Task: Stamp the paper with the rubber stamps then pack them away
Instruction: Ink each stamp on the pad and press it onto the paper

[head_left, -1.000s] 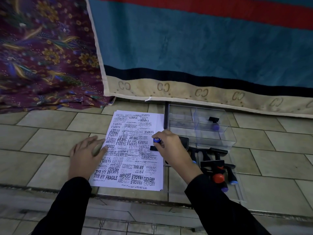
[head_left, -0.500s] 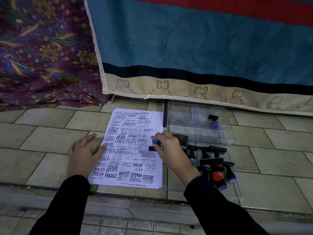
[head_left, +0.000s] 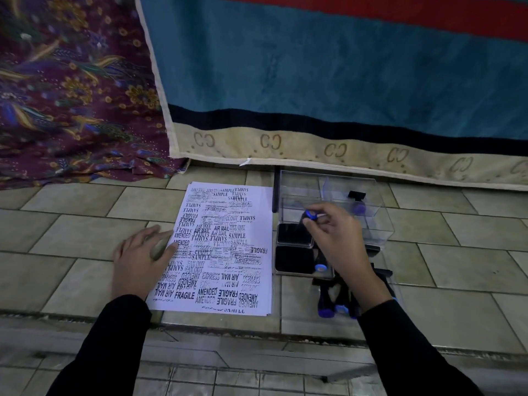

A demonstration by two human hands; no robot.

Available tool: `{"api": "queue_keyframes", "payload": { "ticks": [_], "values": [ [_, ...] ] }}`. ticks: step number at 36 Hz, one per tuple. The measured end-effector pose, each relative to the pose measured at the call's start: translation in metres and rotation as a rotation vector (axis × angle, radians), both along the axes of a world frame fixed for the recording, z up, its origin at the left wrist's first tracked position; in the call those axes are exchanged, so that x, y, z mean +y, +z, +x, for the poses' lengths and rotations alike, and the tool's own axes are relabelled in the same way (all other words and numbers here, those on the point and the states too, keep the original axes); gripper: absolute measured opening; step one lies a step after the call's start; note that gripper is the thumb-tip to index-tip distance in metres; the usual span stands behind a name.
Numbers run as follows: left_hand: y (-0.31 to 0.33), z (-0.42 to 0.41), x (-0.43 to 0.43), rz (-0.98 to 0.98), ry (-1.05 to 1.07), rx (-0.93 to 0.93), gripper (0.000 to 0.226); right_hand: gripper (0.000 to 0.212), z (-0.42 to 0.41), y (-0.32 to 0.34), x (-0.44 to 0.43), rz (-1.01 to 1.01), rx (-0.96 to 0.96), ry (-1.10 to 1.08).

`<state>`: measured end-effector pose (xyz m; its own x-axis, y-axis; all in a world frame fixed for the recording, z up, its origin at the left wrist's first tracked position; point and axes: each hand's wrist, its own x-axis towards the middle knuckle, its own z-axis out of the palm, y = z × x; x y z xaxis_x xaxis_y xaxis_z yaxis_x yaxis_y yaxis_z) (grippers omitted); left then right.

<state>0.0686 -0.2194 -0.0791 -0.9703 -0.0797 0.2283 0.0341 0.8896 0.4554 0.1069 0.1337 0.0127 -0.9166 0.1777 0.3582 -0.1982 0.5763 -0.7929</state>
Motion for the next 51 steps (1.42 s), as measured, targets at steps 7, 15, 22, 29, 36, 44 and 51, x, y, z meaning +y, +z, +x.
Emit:
{"api": "queue_keyframes", "payload": {
  "ticks": [7, 15, 22, 29, 36, 44, 51],
  "values": [
    [0.000, 0.001, 0.000, -0.002, 0.001, -0.003, 0.045, 0.021, 0.018, -0.016, 0.002, 0.133, -0.039, 0.089],
    [0.001, 0.001, -0.001, 0.007, -0.005, -0.009, 0.045, 0.022, 0.026, -0.023, -0.007, 0.227, -0.096, 0.155],
    [0.002, 0.003, 0.000, 0.003, -0.006, -0.015, 0.047, 0.023, 0.025, -0.024, -0.014, 0.265, -0.098, 0.112],
    [0.002, 0.002, 0.002, 0.004, 0.002, -0.005, 0.032, 0.017, 0.033, -0.028, -0.015, 0.290, -0.107, 0.110],
    [0.002, 0.002, 0.003, 0.014, 0.014, 0.003, 0.028, 0.015, 0.014, -0.014, -0.018, 0.261, -0.163, 0.121],
    [-0.002, 0.001, 0.000, 0.010, 0.006, 0.012, 0.028, 0.015, -0.013, -0.008, -0.056, 0.242, -0.066, 0.208],
    [-0.004, -0.001, -0.002, 0.023, 0.006, 0.009, 0.038, 0.020, -0.025, -0.021, -0.066, 0.322, -0.092, 0.238]
  ]
}}
